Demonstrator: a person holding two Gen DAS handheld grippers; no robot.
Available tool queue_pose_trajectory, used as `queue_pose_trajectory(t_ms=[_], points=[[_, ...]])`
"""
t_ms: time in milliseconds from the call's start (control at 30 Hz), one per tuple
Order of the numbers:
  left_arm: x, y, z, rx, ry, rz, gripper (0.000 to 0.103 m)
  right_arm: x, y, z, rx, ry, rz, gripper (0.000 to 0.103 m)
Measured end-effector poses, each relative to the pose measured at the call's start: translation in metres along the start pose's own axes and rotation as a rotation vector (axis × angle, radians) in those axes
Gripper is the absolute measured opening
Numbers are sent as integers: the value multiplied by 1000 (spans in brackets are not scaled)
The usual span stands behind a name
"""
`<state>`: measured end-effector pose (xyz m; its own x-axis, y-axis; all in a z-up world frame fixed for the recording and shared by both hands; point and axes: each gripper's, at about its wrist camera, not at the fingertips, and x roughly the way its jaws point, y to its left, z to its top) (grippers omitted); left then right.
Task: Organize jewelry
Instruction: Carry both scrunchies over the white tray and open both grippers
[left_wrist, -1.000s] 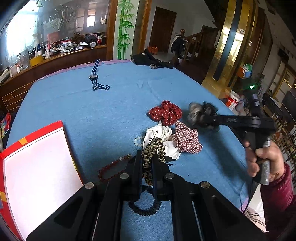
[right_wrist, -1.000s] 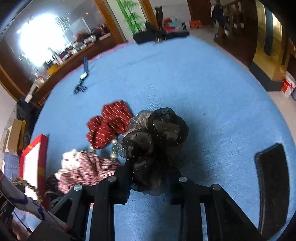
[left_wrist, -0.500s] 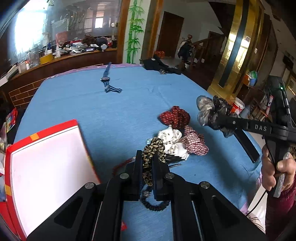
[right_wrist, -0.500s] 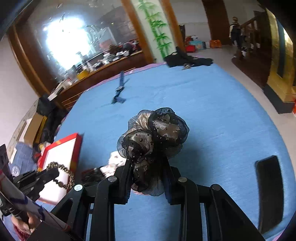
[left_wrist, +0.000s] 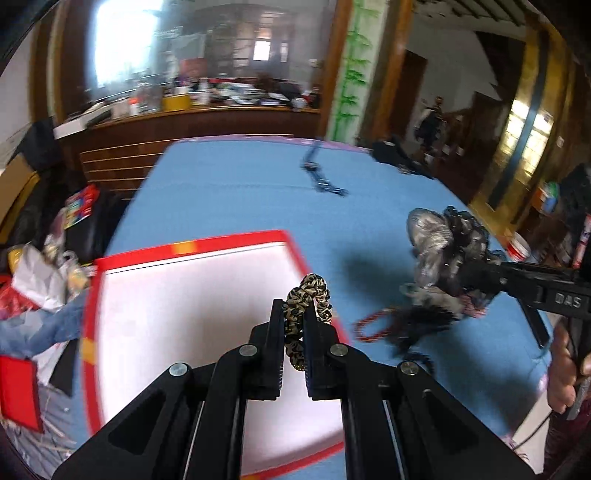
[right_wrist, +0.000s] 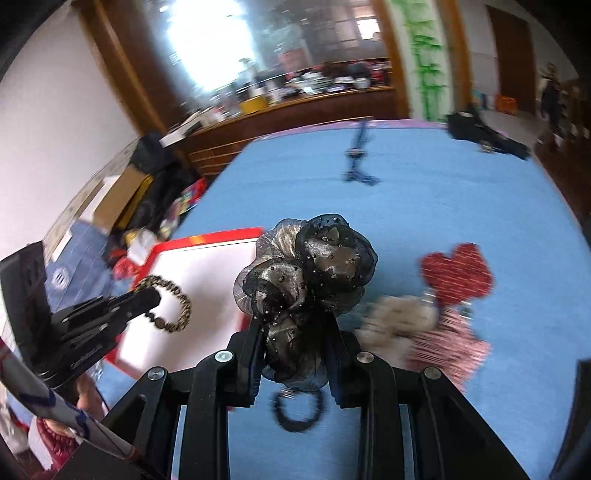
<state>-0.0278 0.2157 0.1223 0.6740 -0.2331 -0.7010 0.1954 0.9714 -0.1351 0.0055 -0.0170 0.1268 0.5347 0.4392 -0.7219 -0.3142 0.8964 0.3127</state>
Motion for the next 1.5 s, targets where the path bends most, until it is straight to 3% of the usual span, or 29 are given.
queue_pose_trajectory(t_ms=[300,600,900,1167,1267,1333,1367,1500], points=[[7,85,5,-92,24,99,8,74,78,23,-86,103,70,33],[53,144,15,-180,105,136,8,151,116,40,-112,185,77,34],[75,176,19,-239,126,146,8,198,133,50,-103,221,86,34],[83,182,22,-242,117,186,8,221,138,55,-107,227,53,40],[83,185,23,-256,116,187,16,224,137,56,-106,222,43,46],[82,185,24,-257,110,194,30,221,135,57,-108,219,49,53],[80,184,25,-258,102,198,41,219,134,57,-108,216,46,59],[70,181,28,-256,79,201,45,208,131,59,-99,207,63,63]])
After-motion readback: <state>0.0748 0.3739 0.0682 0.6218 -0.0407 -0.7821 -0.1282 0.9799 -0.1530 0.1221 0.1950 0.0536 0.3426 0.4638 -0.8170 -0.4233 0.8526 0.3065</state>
